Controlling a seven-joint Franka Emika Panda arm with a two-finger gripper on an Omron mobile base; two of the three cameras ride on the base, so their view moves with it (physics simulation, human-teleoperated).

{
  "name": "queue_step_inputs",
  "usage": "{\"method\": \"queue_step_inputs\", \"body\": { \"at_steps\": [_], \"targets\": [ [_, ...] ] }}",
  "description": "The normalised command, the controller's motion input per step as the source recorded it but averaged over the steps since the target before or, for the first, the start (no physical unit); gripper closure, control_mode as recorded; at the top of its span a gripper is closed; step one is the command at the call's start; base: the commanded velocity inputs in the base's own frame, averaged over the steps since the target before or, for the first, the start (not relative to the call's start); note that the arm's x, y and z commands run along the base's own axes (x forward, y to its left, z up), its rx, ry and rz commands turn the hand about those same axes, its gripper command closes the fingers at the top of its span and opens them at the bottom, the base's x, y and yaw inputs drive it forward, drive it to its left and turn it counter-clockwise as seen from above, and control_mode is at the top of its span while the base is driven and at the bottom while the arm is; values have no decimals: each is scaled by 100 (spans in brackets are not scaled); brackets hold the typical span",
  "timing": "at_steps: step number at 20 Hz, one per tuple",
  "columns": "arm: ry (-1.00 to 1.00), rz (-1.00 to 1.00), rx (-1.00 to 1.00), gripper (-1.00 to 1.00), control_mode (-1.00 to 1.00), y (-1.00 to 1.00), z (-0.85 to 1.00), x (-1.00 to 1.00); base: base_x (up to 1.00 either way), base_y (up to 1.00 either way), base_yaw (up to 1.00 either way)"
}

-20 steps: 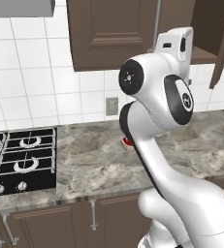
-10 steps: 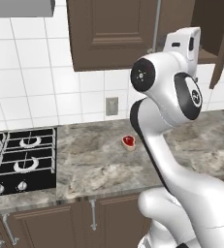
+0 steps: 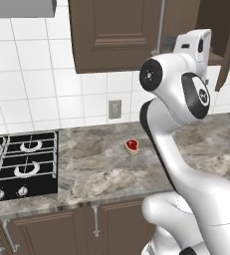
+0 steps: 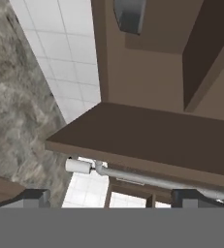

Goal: Retrieve the tupperware from the cabinet, then place the raw meat into the tupperware to avoid contamination.

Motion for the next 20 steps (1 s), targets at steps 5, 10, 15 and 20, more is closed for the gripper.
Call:
{"method": "queue_step_inputs", "body": {
  "at_steps": [5, 10, 15, 20],
  "targets": [
    [0, -4, 0, -100, -100, -14, -13, 20, 0, 0, 0],
    [0, 0, 0, -100, -100, -14, -12, 28, 0, 0, 0],
    [0, 0, 0, -100, -100, -12, -6, 37, 0, 0, 0],
    [-3, -6, 0, -100, -100, -4, 2, 23, 0, 0, 0]
  ]
}}
